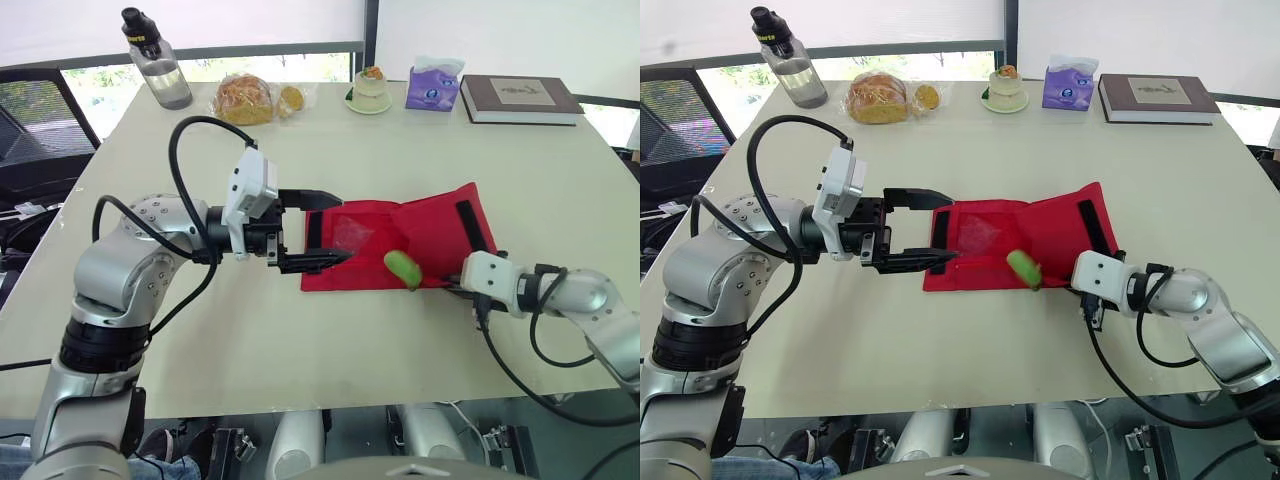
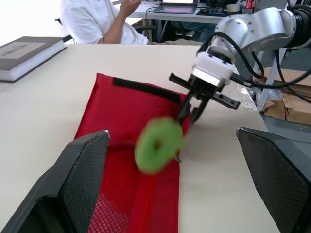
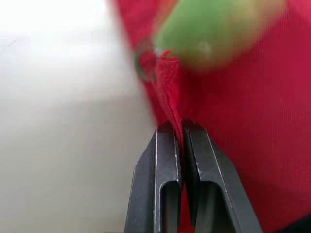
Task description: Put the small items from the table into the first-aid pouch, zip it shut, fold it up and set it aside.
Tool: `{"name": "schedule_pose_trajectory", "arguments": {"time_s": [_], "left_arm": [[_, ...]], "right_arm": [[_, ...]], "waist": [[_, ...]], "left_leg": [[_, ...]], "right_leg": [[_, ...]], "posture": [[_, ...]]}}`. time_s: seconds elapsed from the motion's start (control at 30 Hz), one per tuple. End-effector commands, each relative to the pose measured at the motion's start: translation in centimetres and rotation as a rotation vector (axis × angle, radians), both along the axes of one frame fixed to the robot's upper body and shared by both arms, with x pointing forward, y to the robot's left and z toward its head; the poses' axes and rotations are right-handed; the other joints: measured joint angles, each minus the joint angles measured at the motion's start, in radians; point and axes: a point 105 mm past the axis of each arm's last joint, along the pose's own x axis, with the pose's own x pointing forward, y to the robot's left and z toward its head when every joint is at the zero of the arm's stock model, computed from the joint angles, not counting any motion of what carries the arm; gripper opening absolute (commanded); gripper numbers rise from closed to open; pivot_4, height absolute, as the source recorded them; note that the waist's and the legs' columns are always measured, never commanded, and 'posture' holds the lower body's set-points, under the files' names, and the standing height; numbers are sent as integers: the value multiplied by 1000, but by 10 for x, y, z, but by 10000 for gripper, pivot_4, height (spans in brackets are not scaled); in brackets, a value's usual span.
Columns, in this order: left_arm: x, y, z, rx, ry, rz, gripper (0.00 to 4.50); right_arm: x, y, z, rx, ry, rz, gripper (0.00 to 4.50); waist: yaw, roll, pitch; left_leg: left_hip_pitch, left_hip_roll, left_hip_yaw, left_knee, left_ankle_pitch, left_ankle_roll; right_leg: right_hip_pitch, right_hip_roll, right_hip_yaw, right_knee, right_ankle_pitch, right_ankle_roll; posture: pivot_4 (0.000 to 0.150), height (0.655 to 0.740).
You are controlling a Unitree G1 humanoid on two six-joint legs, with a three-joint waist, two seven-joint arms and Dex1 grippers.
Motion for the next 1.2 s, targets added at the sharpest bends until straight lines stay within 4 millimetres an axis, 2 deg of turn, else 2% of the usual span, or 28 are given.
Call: {"name": "schedule_pose_trajectory", "arguments": {"time_s": [0.03, 0.3, 0.53, 0.6, 0.67, 0.7, 0.77, 0.87, 0.9, 1.07, 1.2], "left_arm": [[-4, 1, 9, -14, -53, 7, 45000], [0, 2, 4, -18, -45, 22, 45000], [1, 2, 3, -23, -41, 23, 45000], [2, 3, 2, -25, -36, 32, 45000], [5, 6, -1, -30, -21, 62, 45000], [7, 9, -2, -33, -12, 83, 45000], [11, 14, -6, -43, 14, 129, 45000], [20, 28, -18, -34, 63, 241, 45000], [23, 32, -23, -21, 77, 279, 45000], [27, 49, -45, 15, 150, 385, 45000], [35, 64, -66, -11, 270, 531, 45000]], "right_arm": [[2, -3, 5, -15, -40, 15, 1598], [27, -2, 31, 123, -158, -128, 1598], [23, 9, 37, 198, -147, -118, 1598], [18, 12, 37, 221, -106, -97, 7133], [16, 13, 39, 232, -90, -91, 14679], [16, 10, 40, 226, -96, -94, 20090], [15, 5, 42, 219, -99, -95, 26823], [9, -6, 45, 214, -81, -101, 41086], [8, -10, 45, 211, -79, -105, 44452], [-3, -27, 49, 227, -62, -135, 44899], [-9, -23, 73, 454, -93, -149, 44899]], "waist": [[-1, 0, 0], [-6, 0, 0], [-6, 0, 0], [-6, 0, 0], [-6, 0, 0], [-6, 0, 0], [-6, 0, 0], [-4, 0, 0], [-2, 0, 0], [-3, 0, 0], [-5, 0, 0]], "left_leg": [[1, 0, 0, 0, 0, 0], [1, 1, 0, 2, 0, 0], [1, 1, 0, 2, 0, 0], [1, 1, 0, 2, 0, 0], [1, 1, 0, 2, 0, 0], [1, 1, 0, 2, 0, 0], [1, 1, 0, 2, 0, 0], [1, 1, 0, 2, 0, 0], [0, 1, 0, 2, 0, 0], [1, 1, -1, 2, 0, 0], [1, 1, -1, 3, 0, 0]], "right_leg": [[0, 0, 0, 1, 0, 0], [0, 1, 0, 2, 0, 0], [0, 1, 0, 3, 1, -1], [0, 1, 0, 3, 1, -1], [0, 1, 0, 3, 1, -1], [0, 1, 0, 3, 1, -1], [0, 1, 0, 2, 1, -1], [0, 0, 0, 2, 1, -1], [0, 0, 0, 2, 1, -1], [1, 0, -1, 2, 1, -1], [1, 0, -1, 3, 1, -1]], "posture": [[1500, 7400], [1500, 7400], [1500, 7400], [1500, 7400], [1500, 7400], [1500, 7400], [1500, 7400], [1500, 7400], [1500, 7400], [1500, 7400], [1500, 7400]]}}
